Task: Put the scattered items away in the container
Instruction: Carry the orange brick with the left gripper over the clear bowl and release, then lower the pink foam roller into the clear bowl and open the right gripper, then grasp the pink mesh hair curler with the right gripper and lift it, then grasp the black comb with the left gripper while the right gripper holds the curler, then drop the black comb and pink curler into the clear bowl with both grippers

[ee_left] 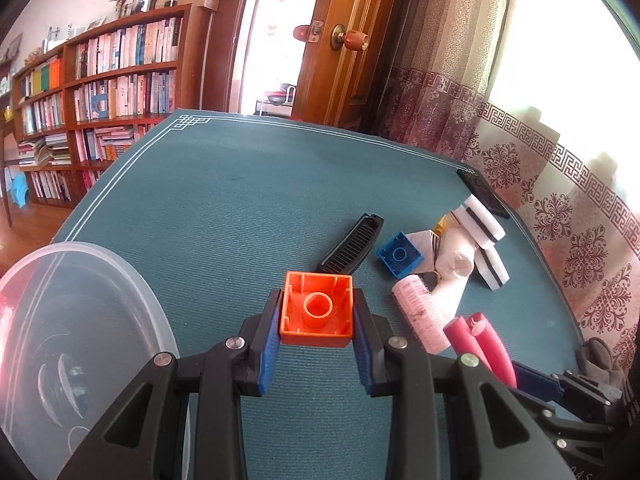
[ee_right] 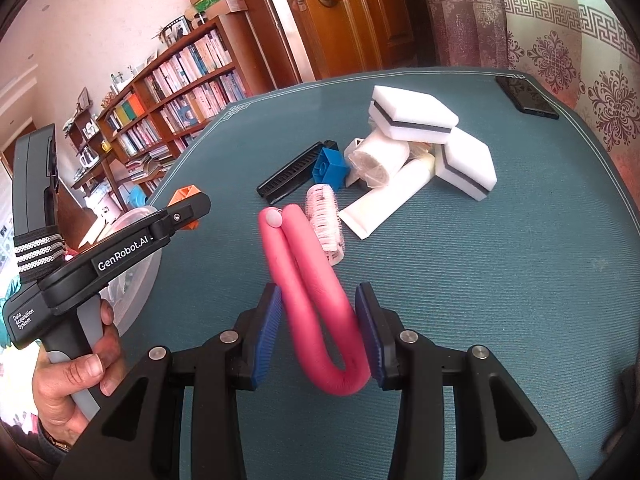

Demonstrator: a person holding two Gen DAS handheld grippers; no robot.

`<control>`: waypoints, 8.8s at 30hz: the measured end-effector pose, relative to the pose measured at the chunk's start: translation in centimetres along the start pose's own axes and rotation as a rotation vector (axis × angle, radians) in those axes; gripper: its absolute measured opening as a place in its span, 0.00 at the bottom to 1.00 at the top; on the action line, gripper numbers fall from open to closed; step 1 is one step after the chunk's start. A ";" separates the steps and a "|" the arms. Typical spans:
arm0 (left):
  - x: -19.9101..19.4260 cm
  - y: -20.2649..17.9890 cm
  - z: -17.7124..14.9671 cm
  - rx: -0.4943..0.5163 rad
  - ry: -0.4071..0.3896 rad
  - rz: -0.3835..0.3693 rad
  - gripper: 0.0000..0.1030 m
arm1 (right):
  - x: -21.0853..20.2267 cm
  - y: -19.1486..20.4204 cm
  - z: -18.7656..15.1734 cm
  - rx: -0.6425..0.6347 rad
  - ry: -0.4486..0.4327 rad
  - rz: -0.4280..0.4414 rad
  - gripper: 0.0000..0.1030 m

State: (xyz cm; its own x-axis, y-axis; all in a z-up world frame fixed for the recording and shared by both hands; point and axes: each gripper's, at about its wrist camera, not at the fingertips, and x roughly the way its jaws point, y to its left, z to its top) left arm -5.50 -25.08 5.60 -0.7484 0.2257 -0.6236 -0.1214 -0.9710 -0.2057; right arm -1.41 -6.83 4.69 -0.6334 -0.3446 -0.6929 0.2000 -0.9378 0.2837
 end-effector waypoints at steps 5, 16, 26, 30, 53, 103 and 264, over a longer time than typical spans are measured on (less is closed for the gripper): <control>-1.7 0.8 0.3 0.020 -0.033 0.054 0.35 | 0.4 0.9 0.1 -0.003 0.001 0.031 0.41; -5.0 5.3 -0.8 0.031 -0.062 0.208 0.35 | 1.2 3.7 0.5 -0.050 0.010 0.098 0.41; -6.7 11.2 -2.2 -0.049 -0.034 0.299 0.35 | 1.7 8.0 0.7 -0.137 0.023 0.155 0.41; -7.1 12.6 -2.5 -0.067 -0.030 0.320 0.35 | 2.1 10.4 0.8 -0.178 0.028 0.185 0.41; -9.8 16.5 -3.0 -0.124 -0.053 0.360 0.61 | 6.6 20.1 3.0 -0.254 0.076 0.308 0.42; -6.6 9.5 -3.0 0.018 0.015 0.282 0.90 | 2.2 2.1 2.6 0.047 -0.061 -0.064 0.54; -6.4 16.4 -4.3 -0.209 0.046 0.285 0.67 | 4.2 17.1 2.2 -0.177 0.051 0.296 0.30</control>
State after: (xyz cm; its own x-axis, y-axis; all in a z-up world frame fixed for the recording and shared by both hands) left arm 0.10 -42.10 2.93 -0.7024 -0.0446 -0.7103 0.2282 -0.9594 -0.1655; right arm -2.32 -24.23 8.05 -0.4913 -0.5998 -0.6316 0.4987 -0.7882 0.3606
